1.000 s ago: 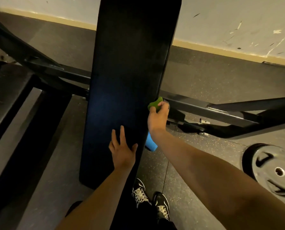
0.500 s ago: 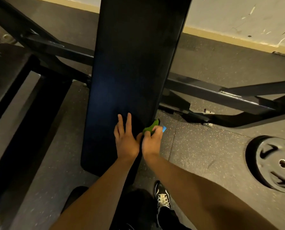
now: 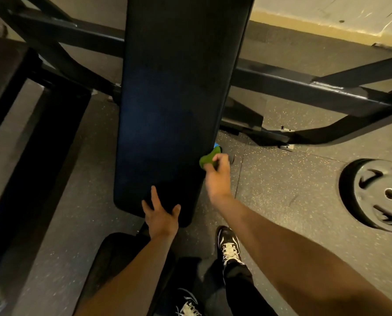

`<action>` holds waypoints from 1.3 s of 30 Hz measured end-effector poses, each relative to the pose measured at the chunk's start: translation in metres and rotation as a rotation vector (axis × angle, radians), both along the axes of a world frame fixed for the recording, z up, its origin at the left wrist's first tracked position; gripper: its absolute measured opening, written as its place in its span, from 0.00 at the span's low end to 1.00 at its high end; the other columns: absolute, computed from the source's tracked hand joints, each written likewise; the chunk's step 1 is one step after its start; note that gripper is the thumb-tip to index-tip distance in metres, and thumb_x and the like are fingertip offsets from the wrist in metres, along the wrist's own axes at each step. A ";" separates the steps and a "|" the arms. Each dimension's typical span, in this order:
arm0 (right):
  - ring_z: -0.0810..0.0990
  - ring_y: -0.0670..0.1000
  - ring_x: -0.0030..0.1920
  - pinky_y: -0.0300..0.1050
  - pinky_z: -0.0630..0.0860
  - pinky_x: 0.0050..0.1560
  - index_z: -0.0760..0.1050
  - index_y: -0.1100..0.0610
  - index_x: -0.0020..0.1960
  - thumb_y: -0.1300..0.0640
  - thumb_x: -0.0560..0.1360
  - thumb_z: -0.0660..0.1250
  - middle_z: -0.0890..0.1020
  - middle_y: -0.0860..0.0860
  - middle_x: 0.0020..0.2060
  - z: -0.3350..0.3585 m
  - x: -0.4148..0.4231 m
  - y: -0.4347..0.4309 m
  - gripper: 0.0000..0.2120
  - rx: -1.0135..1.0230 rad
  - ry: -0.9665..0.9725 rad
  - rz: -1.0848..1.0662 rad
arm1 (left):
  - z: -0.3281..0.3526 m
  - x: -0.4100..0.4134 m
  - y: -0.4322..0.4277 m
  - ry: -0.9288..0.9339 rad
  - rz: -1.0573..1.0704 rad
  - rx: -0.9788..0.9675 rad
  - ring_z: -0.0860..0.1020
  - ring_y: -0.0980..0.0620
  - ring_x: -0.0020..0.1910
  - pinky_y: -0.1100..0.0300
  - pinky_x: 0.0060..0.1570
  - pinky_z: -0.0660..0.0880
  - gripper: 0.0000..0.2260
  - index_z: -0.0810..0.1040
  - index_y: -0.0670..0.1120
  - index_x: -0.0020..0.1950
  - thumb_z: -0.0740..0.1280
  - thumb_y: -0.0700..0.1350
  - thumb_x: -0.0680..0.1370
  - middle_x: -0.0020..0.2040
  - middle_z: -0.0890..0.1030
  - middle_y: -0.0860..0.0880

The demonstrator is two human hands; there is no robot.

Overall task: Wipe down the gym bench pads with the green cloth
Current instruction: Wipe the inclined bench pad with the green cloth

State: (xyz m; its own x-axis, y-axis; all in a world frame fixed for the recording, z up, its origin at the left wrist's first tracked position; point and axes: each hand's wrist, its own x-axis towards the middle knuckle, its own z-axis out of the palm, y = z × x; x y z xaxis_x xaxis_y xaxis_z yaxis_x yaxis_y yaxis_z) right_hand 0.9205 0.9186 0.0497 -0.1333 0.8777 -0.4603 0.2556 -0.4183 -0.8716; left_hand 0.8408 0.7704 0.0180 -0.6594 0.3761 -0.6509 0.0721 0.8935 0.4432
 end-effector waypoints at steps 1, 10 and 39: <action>0.70 0.49 0.43 0.48 0.70 0.46 0.63 0.49 0.43 0.62 0.75 0.61 0.70 0.55 0.47 0.000 -0.005 0.002 0.10 -0.009 0.011 -0.032 | -0.004 0.000 -0.006 -0.059 0.025 -0.012 0.60 0.31 0.76 0.38 0.66 0.72 0.43 0.35 0.69 0.77 0.68 0.56 0.79 0.81 0.37 0.45; 0.71 0.51 0.44 0.54 0.71 0.49 0.63 0.41 0.39 0.59 0.73 0.57 0.71 0.53 0.46 -0.053 -0.001 -0.067 0.13 -0.162 -0.062 -0.058 | -0.017 0.010 -0.018 -0.046 -0.016 0.029 0.65 0.36 0.75 0.49 0.57 0.76 0.43 0.29 0.67 0.76 0.64 0.50 0.82 0.79 0.29 0.46; 0.79 0.47 0.56 0.45 0.76 0.57 0.76 0.47 0.57 0.54 0.83 0.59 0.80 0.48 0.55 0.020 -0.047 -0.220 0.09 -0.291 -0.029 0.682 | 0.054 -0.035 -0.158 -0.360 0.556 0.449 0.81 0.53 0.58 0.48 0.66 0.75 0.09 0.79 0.57 0.62 0.63 0.53 0.83 0.58 0.83 0.53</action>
